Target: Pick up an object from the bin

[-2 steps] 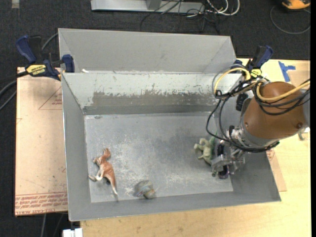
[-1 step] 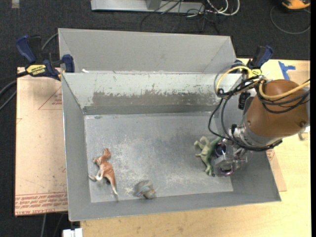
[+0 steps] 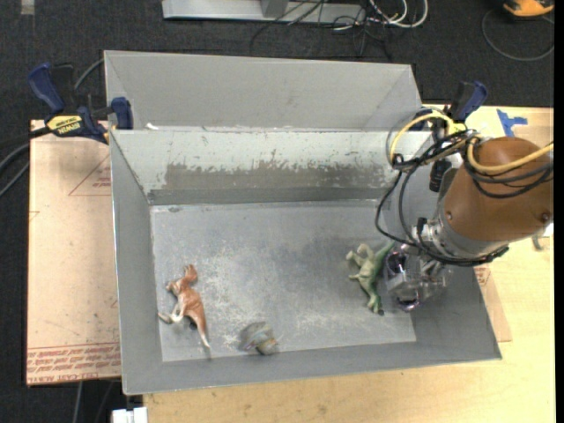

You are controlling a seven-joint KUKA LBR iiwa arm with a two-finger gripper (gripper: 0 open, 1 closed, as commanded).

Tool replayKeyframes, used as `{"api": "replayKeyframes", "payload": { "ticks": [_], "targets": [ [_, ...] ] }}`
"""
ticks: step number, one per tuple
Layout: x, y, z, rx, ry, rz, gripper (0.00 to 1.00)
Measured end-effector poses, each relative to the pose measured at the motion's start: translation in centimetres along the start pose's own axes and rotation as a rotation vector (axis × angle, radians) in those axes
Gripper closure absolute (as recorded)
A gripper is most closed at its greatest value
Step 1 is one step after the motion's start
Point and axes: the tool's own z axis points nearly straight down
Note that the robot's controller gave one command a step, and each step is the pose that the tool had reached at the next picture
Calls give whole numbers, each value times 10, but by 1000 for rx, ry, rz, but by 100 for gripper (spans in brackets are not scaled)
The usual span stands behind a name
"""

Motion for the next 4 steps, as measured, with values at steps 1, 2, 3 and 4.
{"api": "replayKeyframes", "payload": {
  "ticks": [1, 2, 3, 4],
  "targets": [
    [-1, 0, -8, 1, -1, 1, 100],
    [-1, 0, -16, 1, 0, 1, 100],
    [-1, 0, -22, 0, -1, 3, 100],
    [-2, 0, -28, 1, -2, 3, 100]
  ]
}}
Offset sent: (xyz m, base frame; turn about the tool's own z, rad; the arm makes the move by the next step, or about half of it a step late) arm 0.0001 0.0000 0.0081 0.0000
